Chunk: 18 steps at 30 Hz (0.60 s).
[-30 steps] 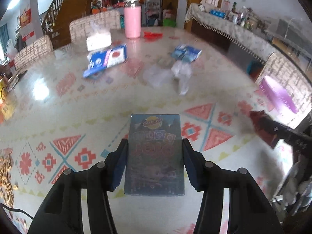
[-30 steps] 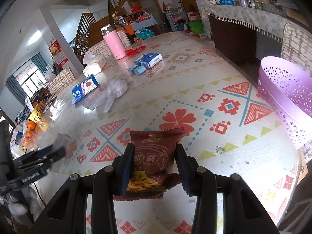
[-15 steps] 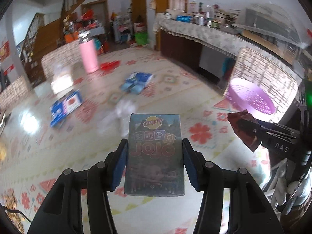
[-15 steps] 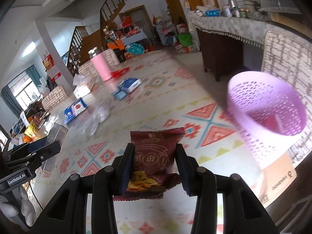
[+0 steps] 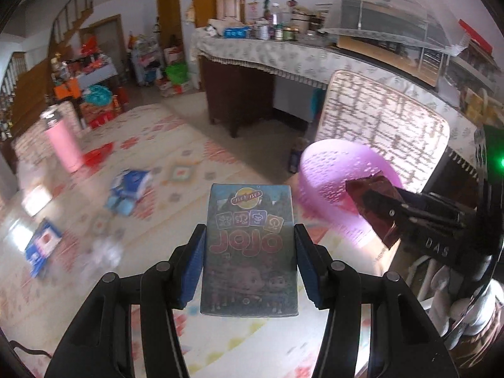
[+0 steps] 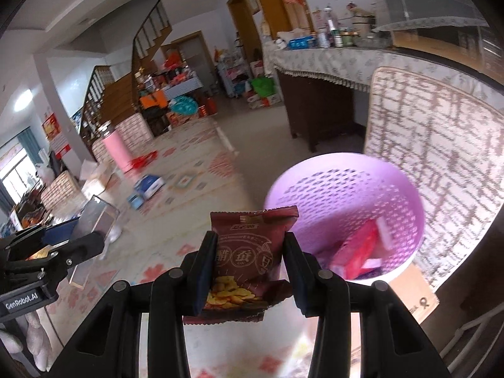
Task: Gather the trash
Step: 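Carry the card box and snack bag to the basket and open both grippers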
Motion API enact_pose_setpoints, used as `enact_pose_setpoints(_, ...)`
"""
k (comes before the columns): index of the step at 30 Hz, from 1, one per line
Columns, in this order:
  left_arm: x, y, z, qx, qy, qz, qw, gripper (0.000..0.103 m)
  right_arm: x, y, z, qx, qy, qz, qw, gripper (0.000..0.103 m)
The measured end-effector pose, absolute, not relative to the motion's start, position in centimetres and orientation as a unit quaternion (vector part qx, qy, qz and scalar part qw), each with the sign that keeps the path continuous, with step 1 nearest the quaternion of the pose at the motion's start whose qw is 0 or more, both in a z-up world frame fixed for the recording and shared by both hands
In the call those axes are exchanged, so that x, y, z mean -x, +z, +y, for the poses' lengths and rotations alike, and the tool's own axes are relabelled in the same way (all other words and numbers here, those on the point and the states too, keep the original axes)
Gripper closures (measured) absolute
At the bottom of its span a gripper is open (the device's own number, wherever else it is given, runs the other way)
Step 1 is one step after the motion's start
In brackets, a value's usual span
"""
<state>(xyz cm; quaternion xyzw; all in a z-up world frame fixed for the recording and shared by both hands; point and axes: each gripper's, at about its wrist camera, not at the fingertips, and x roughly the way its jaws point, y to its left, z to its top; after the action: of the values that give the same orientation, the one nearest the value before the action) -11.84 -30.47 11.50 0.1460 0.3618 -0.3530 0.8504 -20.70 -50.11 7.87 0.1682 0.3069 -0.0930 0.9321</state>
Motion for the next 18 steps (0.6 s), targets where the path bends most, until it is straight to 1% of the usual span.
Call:
enact_pose_setpoints(15,8.3,10.9,-44.4,-0.129,-0.441,0.390,0.798,0.049,19.6,6.7,-59.6,-0.211,-0.150,0.313,0.914,0.056)
enact_pose_setpoints(17,8.1,10.9,-45.1,-0.127,-0.444,0.392,0.796,0.041,19.4,6.5,-60.7,-0.223,-0.159,0.312,0.910,0.055)
enact_pose_setpoints(18,8.1,10.9,-45.3,-0.125,-0.444,0.393,0.796,0.033,19.5,6.4,-61.0,-0.230,-0.159,0.310,0.909,0.055)
